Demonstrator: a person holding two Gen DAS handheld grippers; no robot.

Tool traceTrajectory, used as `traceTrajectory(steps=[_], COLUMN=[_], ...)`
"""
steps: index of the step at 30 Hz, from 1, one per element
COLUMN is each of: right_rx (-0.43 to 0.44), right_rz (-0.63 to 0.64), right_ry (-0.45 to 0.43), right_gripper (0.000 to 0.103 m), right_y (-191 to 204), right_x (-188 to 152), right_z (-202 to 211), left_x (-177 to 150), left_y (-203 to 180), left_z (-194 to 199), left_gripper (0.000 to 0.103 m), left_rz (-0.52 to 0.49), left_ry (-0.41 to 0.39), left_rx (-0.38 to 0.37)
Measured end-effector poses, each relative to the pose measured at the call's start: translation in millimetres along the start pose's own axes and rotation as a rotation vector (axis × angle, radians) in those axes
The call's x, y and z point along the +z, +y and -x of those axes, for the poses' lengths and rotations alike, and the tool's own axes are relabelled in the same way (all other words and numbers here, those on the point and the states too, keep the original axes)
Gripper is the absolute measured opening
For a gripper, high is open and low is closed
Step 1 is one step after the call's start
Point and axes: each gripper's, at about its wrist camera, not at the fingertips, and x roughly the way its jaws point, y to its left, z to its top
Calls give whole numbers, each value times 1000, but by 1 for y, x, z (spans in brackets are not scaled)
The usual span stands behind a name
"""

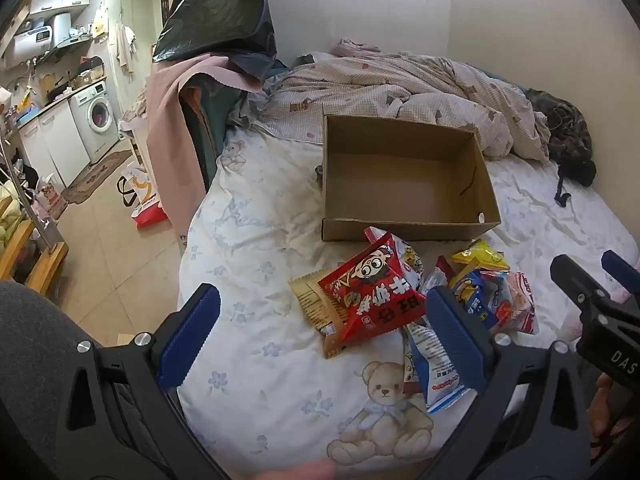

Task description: Organize snacks

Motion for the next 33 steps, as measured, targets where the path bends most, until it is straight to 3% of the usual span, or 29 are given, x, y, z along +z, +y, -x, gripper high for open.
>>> traceTrajectory(steps=[33], right_rx=[3], right_rz=[-5], right_ry=[2], right_gripper=[103], right_y=[-2], right_x=[-2], right_z=[-3], left_x=[2], left_y=[3], left_z=[3], left_gripper=[101], left_rz=[-5], left_ry=[-21], left_rx=[5])
